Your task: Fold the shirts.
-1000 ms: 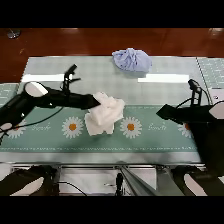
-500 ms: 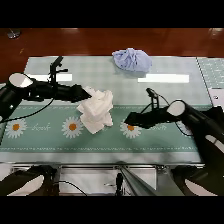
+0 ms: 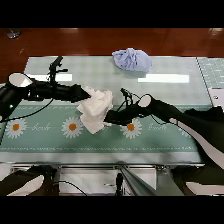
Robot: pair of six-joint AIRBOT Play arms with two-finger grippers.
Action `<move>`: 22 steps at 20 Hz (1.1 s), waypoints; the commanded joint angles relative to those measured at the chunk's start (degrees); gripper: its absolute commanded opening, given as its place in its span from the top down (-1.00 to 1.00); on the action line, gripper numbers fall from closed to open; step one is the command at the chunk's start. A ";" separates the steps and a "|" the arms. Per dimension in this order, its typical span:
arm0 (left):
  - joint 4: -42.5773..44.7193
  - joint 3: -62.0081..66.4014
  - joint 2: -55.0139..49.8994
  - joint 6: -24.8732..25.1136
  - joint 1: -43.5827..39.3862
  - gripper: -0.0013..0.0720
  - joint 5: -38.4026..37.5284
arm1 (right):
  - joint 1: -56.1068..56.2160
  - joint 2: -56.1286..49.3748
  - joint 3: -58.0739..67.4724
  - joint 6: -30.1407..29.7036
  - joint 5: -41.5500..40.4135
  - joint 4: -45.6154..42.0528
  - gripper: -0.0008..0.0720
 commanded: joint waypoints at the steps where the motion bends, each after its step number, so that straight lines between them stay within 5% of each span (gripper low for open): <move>1: 0.00 0.07 0.00 -0.04 0.04 0.83 -0.04 | 1.09 -4.00 3.26 -0.26 0.17 1.57 -0.68; 3: 0.00 0.07 0.00 -0.04 0.04 0.83 -0.02 | 1.11 -4.37 3.48 -0.46 -1.09 1.79 -0.19; 6: -0.02 0.09 0.00 -0.04 0.04 0.83 0.20 | 1.09 -4.37 3.54 -3.32 -2.47 2.64 0.92; 11: -0.07 5.09 1.38 -0.04 4.63 0.83 -3.48 | -4.11 1.22 9.60 -4.24 4.07 -3.74 0.93; 17: -0.39 29.42 9.60 -0.55 13.16 0.83 -4.33 | -21.14 22.14 39.17 -0.74 18.91 -24.79 0.93; 22: 21.66 40.68 18.93 -11.74 17.51 0.83 -7.56 | -25.62 39.87 50.53 2.14 27.98 -41.29 0.93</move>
